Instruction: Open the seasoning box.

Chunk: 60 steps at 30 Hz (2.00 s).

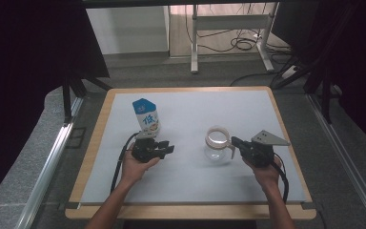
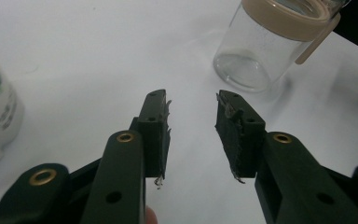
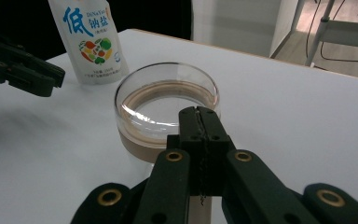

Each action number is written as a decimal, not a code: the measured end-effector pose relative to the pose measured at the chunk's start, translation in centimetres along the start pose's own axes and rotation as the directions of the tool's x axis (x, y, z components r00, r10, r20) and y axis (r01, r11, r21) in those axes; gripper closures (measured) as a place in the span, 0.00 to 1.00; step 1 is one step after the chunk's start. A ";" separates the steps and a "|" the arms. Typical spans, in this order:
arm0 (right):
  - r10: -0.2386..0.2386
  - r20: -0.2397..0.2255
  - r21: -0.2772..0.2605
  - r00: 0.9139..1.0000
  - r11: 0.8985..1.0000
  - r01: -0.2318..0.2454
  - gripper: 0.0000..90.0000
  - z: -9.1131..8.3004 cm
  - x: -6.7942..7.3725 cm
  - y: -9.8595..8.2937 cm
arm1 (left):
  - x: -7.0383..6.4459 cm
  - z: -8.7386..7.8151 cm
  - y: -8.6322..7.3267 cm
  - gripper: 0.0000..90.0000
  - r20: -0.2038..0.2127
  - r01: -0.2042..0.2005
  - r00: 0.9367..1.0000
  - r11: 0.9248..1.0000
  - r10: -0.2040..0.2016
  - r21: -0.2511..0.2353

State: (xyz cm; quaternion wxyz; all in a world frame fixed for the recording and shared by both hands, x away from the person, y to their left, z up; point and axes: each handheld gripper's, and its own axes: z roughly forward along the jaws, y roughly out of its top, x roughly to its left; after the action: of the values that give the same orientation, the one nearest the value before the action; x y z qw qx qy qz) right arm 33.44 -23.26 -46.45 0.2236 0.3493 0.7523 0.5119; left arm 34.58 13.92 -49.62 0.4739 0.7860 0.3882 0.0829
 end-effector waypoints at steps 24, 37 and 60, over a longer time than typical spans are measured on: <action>0.009 -0.012 -0.087 1.000 0.996 -0.010 1.00 -0.3 -0.3 -1.3 | -1.6 3.7 3.5 0.77 0.075 -0.026 0.997 1.000 0.026 -0.005; -0.007 -0.001 -0.074 1.000 0.997 0.007 1.00 -0.2 -0.3 -1.5 | -3.4 5.2 5.9 0.86 0.113 -0.066 0.991 0.998 0.068 -0.022; -0.023 -0.056 0.010 0.998 1.000 0.024 0.84 -1.2 3.1 -3.4 | -7.3 7.0 9.5 1.00 0.202 -0.145 0.969 0.989 0.145 -0.016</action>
State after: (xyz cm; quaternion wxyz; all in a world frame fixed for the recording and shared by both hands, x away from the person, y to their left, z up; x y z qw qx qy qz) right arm 29.55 -22.40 -49.06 0.2066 0.3271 0.7649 0.5150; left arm 38.14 1.73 -43.92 0.5039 0.8165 0.2794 0.0371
